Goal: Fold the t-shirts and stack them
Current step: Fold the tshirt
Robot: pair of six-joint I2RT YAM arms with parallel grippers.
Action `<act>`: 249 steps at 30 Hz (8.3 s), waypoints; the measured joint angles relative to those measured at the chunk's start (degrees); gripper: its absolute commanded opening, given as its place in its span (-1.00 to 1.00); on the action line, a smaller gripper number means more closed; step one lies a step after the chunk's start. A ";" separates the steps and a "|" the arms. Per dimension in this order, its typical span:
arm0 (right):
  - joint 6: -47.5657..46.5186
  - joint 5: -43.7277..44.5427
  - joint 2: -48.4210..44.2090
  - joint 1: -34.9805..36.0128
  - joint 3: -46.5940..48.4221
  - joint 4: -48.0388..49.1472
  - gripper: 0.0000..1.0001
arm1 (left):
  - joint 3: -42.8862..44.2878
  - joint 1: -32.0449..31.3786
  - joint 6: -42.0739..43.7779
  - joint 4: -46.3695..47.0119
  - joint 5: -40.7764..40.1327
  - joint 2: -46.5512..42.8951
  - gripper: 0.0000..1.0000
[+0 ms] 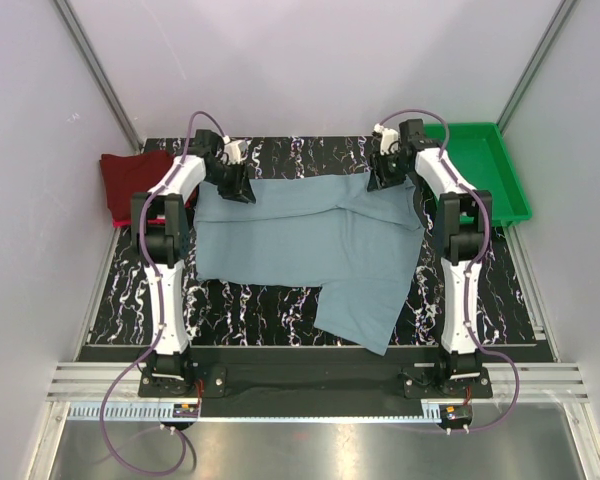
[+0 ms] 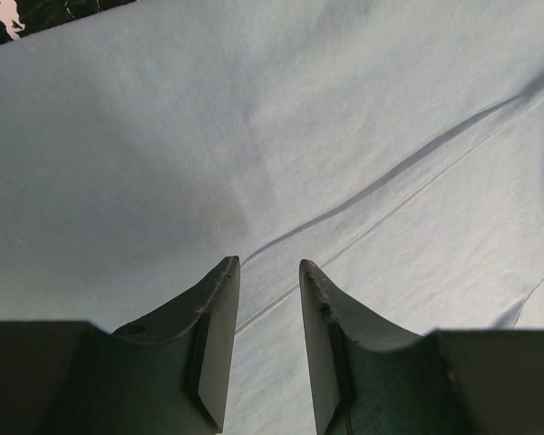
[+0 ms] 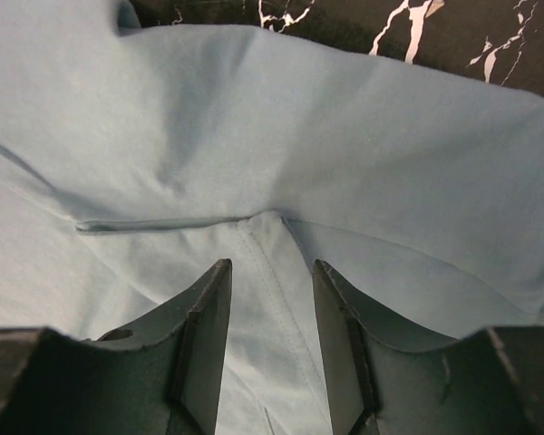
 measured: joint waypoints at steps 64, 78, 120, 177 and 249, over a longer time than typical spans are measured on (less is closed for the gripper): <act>3.15 1.20 -21.62 9.53 -27.28 -3.08 -0.80 | 1.75 -0.04 -5.60 2.43 2.95 1.03 -0.24; 6.51 1.86 -24.79 8.94 -24.68 -2.12 -0.10 | 1.75 0.00 -3.56 0.63 2.34 1.18 -0.23; 19.17 3.02 8.50 -2.78 8.52 2.36 0.08 | 15.80 -0.37 -0.17 -0.66 -19.21 7.74 0.24; 13.90 -11.91 -0.15 17.46 -0.35 -8.17 0.17 | -46.73 16.22 -9.79 -17.79 -10.19 -37.00 0.01; 12.09 -6.97 0.61 17.77 -1.42 -7.13 0.18 | -42.01 13.99 -11.56 -15.63 -1.97 -35.65 -0.39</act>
